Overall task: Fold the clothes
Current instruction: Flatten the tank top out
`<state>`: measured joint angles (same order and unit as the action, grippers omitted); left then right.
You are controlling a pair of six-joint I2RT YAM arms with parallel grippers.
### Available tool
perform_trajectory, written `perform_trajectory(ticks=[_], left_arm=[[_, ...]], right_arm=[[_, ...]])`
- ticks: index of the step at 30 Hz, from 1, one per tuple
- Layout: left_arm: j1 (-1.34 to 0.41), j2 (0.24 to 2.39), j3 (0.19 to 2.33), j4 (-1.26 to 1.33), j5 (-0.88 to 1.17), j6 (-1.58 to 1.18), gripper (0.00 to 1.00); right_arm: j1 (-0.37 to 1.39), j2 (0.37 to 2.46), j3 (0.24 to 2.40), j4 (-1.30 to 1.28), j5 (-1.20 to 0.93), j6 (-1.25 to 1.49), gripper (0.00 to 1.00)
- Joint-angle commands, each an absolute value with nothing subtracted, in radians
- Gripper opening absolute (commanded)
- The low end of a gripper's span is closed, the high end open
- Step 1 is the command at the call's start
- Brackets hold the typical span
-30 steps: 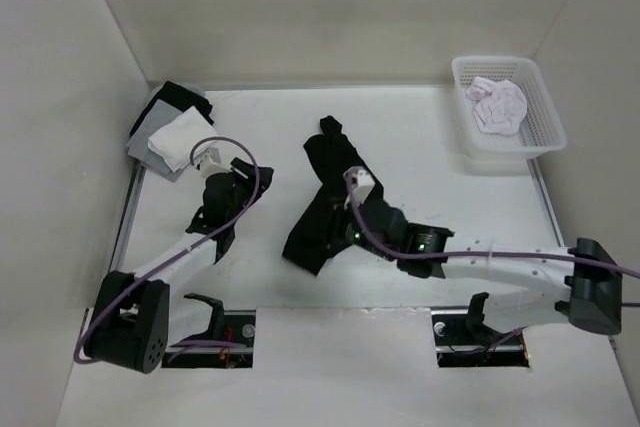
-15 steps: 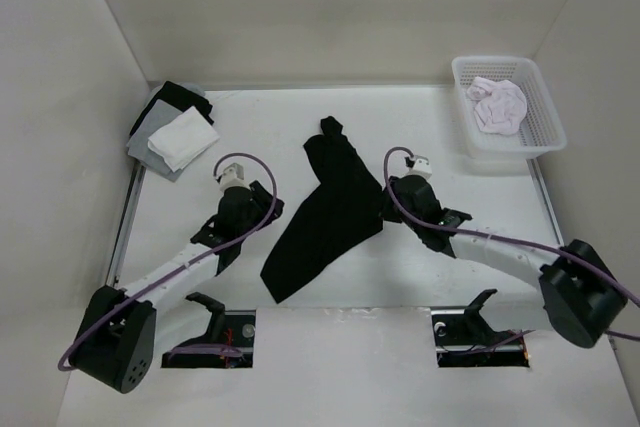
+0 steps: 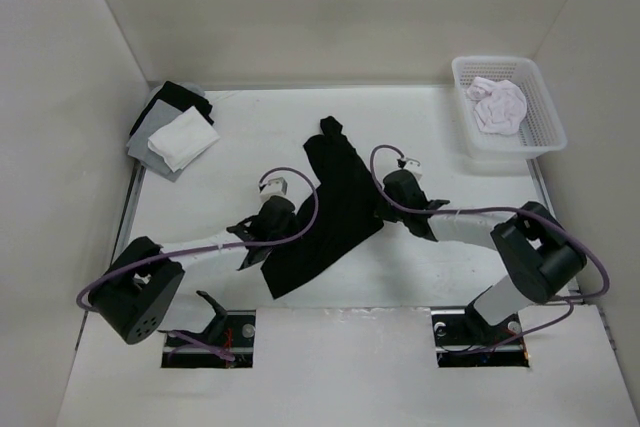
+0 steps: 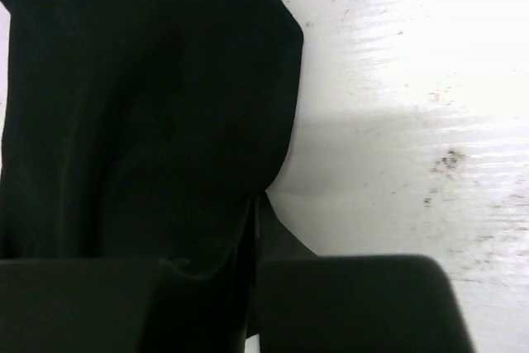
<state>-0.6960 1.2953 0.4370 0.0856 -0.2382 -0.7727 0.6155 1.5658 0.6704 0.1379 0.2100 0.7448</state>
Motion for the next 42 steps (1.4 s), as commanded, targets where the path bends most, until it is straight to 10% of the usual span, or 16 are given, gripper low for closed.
perform_trajectory(ticks=[1, 6, 9, 11, 16, 34, 39, 42], left_arm=[[-0.691, 1.335, 0.476, 0.132, -0.248, -0.741, 0.06], [-0.637, 1.38, 0.531, 0.213, -0.287, -0.741, 0.01], [-0.607, 1.42, 0.572, 0.23, -0.29, -0.741, 0.01], [-0.572, 1.427, 0.586, 0.233, -0.293, -0.741, 0.02], [-0.444, 1.437, 0.597, 0.244, -0.285, -0.755, 0.03], [-0.404, 1.399, 0.557, 0.273, -0.284, -0.77, 0.04], [-0.424, 1.443, 0.6, 0.27, -0.275, -0.762, 0.07], [-0.439, 1.465, 0.629, 0.259, -0.275, -0.758, 0.09]], right_arm=[[0.613, 1.433, 0.67, 0.154, 0.299, 0.762, 0.0], [0.711, 1.119, 0.751, -0.28, 0.394, 0.721, 0.04], [0.91, 1.051, 0.868, -0.543, 0.457, 0.756, 0.26], [0.994, 1.035, 0.882, -0.546, 0.48, 0.773, 0.44], [0.889, 1.087, 0.706, -0.268, 0.415, 0.784, 0.51], [0.601, 1.709, 0.773, 0.305, 0.023, 0.718, 0.49], [0.565, 1.727, 0.776, 0.342, 0.001, 0.742, 0.04], [0.49, 1.671, 0.769, 0.278, 0.095, 0.767, 0.0]])
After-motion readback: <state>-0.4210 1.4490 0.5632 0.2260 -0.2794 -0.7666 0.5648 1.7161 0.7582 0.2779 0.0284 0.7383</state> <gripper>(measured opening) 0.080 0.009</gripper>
